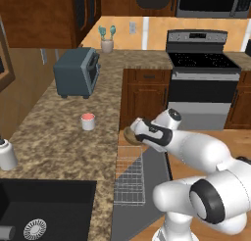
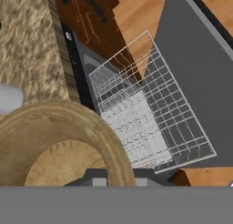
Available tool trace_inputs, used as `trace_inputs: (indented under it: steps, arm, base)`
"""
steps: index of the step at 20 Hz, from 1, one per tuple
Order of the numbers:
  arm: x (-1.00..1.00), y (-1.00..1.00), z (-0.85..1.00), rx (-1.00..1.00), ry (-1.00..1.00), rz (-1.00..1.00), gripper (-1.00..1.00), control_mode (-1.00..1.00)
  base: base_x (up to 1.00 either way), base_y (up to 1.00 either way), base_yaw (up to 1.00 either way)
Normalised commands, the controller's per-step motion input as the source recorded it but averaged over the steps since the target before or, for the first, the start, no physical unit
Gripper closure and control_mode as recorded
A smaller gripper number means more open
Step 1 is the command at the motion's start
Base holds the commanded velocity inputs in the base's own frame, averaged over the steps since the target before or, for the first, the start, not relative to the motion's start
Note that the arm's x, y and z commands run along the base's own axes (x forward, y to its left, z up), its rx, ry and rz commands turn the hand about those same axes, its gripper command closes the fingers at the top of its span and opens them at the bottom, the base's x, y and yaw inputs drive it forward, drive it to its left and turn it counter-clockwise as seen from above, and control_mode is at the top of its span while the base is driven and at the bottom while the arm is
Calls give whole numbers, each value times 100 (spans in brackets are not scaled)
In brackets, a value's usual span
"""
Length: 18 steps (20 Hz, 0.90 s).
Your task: Pick up the cup and bowl from the counter, place them in the dishwasher, and close the dishwasher door.
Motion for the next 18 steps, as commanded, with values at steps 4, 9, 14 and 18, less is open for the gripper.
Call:
trace_inputs:
  steps: [4,9,14,18]
  arm:
    - [0,0,0,12,16,-34,100,-100]
    - [-17,-9,0,20,14,-31,100,-100]
    - [-57,-42,-3,25,4,-8,100,-100]
    - [-21,-13,-20,22,8,-7,100,-100]
  base:
    - [0,0,0]
    - [0,0,0]
    - [0,0,0]
    - [0,0,0]
